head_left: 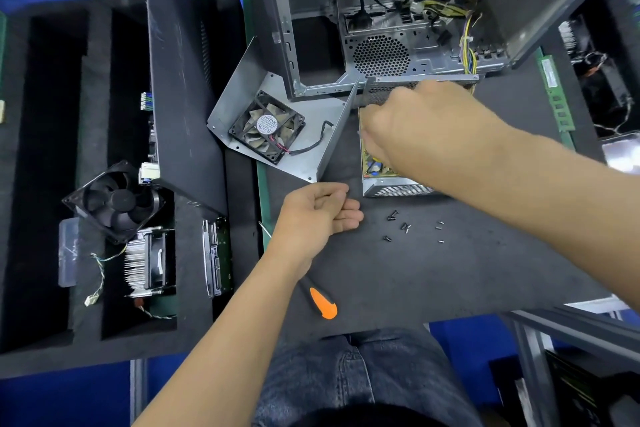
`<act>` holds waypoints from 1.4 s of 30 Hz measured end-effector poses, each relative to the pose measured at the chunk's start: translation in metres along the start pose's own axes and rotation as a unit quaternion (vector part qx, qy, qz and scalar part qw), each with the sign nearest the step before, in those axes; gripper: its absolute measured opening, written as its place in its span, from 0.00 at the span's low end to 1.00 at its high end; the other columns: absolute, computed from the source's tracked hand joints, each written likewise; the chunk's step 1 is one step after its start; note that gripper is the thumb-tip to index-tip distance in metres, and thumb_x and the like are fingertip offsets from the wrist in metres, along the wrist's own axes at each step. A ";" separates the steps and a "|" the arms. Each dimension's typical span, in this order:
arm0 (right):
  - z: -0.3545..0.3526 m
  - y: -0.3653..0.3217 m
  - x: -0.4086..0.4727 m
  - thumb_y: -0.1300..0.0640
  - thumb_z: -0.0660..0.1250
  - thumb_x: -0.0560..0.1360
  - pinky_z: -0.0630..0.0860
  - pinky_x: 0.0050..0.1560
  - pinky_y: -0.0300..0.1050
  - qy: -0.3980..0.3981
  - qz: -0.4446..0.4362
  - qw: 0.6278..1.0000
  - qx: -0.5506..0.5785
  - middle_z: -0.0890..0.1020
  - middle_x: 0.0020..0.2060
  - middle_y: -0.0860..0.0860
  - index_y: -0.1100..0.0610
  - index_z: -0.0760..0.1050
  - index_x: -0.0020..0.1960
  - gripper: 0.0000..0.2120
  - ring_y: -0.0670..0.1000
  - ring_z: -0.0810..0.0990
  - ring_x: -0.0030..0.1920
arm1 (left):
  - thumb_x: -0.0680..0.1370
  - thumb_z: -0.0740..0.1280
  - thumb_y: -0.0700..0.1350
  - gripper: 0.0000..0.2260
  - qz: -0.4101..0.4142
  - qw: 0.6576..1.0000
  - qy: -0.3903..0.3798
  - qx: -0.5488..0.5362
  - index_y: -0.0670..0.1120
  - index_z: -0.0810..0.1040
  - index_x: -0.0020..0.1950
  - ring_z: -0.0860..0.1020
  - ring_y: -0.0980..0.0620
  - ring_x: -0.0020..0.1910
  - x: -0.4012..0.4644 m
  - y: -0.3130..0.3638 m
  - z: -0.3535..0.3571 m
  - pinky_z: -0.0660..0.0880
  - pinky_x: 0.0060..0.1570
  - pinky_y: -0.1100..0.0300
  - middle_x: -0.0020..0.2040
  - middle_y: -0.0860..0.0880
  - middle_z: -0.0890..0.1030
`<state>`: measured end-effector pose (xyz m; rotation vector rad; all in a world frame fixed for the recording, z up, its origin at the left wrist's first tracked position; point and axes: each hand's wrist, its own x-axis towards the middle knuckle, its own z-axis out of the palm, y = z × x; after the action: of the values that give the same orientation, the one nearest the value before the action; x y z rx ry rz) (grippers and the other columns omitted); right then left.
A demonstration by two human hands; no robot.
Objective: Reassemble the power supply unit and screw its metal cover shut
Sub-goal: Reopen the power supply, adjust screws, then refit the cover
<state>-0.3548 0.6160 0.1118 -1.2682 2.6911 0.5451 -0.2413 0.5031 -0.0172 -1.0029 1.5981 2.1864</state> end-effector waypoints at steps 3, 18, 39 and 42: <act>-0.001 0.001 0.000 0.43 0.61 0.81 0.67 0.39 0.50 -0.058 0.032 0.996 0.059 0.73 0.43 0.57 0.56 0.70 0.54 0.16 0.62 0.78 0.48 | 0.81 0.68 0.41 0.05 -0.003 1.000 0.018 -0.004 0.38 0.79 0.51 0.82 0.52 0.33 0.000 0.000 0.001 0.79 0.35 0.64 0.36 0.45 0.84; 0.006 0.002 -0.001 0.58 0.65 0.78 0.76 0.45 0.53 -0.058 -0.025 0.987 0.147 0.68 0.48 0.53 0.55 0.67 0.57 0.10 0.60 0.77 0.47 | 0.80 0.67 0.34 0.05 -0.026 0.995 0.006 -0.092 0.37 0.82 0.53 0.81 0.52 0.36 0.002 -0.003 0.004 0.79 0.40 0.64 0.37 0.46 0.83; 0.009 -0.002 -0.012 0.39 0.66 0.76 0.73 0.42 0.48 0.115 0.129 0.952 0.252 0.80 0.41 0.58 0.54 0.76 0.50 0.17 0.62 0.79 0.46 | 0.78 0.69 0.33 0.07 -0.042 0.979 0.010 -0.202 0.40 0.85 0.44 0.83 0.52 0.37 0.003 0.002 0.013 0.79 0.40 0.64 0.39 0.45 0.85; 0.016 0.021 -0.024 0.43 0.68 0.72 0.71 0.37 0.32 0.231 0.222 0.860 0.398 0.76 0.25 0.46 0.54 0.75 0.37 0.15 0.44 0.75 0.31 | 0.79 0.68 0.35 0.13 -0.049 0.969 -0.004 -0.242 0.43 0.87 0.38 0.84 0.52 0.38 0.004 0.006 0.014 0.80 0.39 0.64 0.40 0.44 0.85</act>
<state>-0.3563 0.6516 0.1093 -0.5798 3.0131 -0.9040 -0.2526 0.5127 -0.0135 -1.1621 0.9964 2.5631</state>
